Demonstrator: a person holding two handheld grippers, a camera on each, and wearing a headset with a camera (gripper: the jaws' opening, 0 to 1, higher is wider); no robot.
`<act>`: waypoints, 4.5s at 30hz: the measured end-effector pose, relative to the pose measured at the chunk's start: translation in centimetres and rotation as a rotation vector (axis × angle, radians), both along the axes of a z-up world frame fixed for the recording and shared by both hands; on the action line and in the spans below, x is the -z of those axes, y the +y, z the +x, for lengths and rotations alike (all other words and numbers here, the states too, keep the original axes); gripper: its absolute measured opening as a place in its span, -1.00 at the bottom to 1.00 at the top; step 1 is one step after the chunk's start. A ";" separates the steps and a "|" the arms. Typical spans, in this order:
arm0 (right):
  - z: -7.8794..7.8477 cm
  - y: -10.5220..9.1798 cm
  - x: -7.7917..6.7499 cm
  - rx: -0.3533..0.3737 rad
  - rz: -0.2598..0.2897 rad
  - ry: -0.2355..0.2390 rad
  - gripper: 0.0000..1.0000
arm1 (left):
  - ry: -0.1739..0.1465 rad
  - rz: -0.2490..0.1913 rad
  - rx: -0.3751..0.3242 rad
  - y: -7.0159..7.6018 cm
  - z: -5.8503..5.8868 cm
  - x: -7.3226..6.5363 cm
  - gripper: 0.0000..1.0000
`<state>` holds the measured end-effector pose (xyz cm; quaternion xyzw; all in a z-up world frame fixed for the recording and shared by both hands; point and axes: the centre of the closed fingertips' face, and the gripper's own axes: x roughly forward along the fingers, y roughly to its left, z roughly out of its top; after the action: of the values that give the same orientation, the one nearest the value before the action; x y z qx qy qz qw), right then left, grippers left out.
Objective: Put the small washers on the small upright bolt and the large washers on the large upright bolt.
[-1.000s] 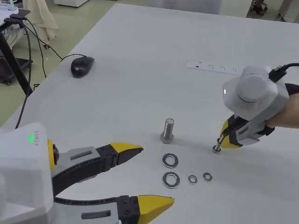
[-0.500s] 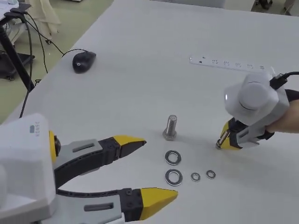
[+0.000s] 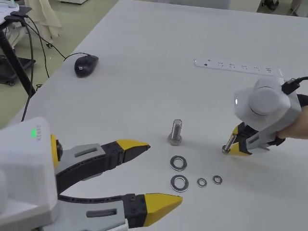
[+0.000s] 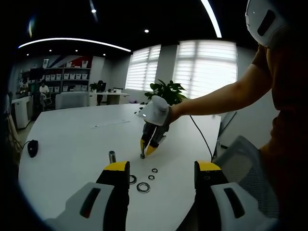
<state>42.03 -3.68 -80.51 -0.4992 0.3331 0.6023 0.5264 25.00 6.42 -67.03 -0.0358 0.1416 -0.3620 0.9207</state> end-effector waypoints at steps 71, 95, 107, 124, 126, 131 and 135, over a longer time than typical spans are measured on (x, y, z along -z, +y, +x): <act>-7.6 1.4 2.0 -0.058 -0.008 0.117 -0.57 | -0.064 0.045 0.005 -0.3 -2.5 -2.4 0.08; -7.6 1.5 2.0 -0.095 -0.011 0.101 -0.75 | -0.052 0.031 -0.018 -0.7 -1.9 -2.3 0.07; -7.4 1.0 1.5 -0.070 -0.004 0.091 -0.77 | -0.049 0.034 -0.012 -0.8 -2.1 -2.2 0.07; -5.2 -0.4 -1.9 -0.035 0.019 0.040 -0.77 | -0.049 0.040 0.012 -1.3 -1.7 -2.0 0.07; -4.8 -0.5 -2.4 -0.028 0.026 0.031 -0.77 | -0.049 0.037 0.011 -1.4 -1.6 -2.0 0.07; -3.7 -0.3 -3.4 -0.016 0.035 0.008 -0.77 | -0.046 0.034 0.019 -1.6 -1.5 -1.9 0.07; -2.4 0.1 -4.7 0.005 0.053 -0.018 -0.77 | -0.049 0.031 0.018 -1.6 -1.4 -2.0 0.07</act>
<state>39.63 -3.54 -75.82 -0.4898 0.3135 0.6050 0.5439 23.63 4.84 -65.06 -0.0113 0.1247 -0.3688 0.9211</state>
